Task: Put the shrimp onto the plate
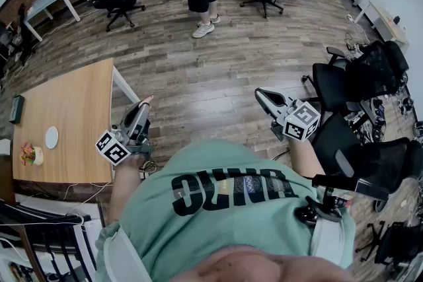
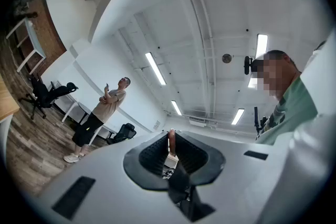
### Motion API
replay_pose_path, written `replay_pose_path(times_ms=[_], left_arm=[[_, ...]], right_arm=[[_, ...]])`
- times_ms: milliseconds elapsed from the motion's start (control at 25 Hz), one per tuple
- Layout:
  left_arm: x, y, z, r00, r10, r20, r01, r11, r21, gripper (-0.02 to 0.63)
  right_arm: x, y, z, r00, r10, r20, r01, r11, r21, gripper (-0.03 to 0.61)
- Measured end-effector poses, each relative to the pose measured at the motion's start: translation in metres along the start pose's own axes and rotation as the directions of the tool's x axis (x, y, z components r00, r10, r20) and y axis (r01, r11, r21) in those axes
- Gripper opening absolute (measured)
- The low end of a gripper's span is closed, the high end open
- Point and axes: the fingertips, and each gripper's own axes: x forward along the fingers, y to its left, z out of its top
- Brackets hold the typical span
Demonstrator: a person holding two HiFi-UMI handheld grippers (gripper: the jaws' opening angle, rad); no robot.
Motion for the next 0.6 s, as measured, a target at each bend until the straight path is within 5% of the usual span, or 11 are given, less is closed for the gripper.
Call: replay_pose_path(times_ms=[600], left_arm=[[0.05, -0.041, -0.042, 1.0, -0.012, -0.011, 0.012, 1.0, -0.001, 0.04]], right_arm=[[-0.067, -0.037, -0.014, 1.0, 0.002, 0.015, -0.002, 1.0, 0.004, 0.006]])
